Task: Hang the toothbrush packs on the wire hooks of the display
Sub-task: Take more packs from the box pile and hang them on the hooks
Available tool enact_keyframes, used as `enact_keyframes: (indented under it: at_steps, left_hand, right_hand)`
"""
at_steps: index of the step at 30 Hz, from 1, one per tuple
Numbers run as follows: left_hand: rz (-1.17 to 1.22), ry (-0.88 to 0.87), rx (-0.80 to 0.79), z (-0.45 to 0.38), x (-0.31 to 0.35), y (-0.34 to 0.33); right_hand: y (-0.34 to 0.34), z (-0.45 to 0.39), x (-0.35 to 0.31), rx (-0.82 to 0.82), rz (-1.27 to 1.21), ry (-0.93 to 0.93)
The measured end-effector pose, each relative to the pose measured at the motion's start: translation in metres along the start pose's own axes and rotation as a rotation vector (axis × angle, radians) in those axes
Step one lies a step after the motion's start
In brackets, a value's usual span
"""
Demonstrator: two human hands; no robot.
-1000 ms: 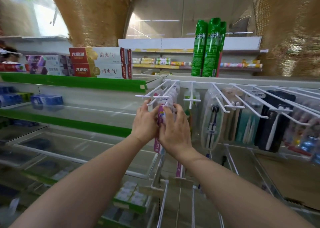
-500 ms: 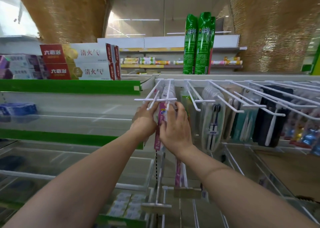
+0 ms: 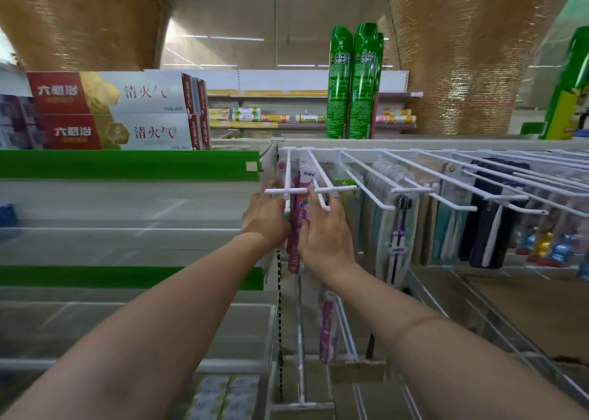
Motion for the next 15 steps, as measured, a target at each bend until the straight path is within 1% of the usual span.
enact_keyframes:
  at_steps: [7, 15]
  left_hand:
    - [0.030, 0.035, -0.041, -0.0092, -0.0010, -0.0050]
    - [0.054, 0.068, -0.085, -0.0012, 0.0026, -0.0006]
  right_hand:
    - [-0.0034, 0.0017, 0.0008, 0.011, -0.031, -0.018]
    - [-0.0049, 0.0037, 0.0012, 0.009, 0.013, -0.037]
Point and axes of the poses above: each hand's wrist, its own z-axis away from the middle knuckle, its own y-axis out of the back of the hand, x = y × z, the point moved 5 cm from there along -z, towards the middle knuckle, and after that the axes turned 1 degree about -y, right-handed, at the moved point
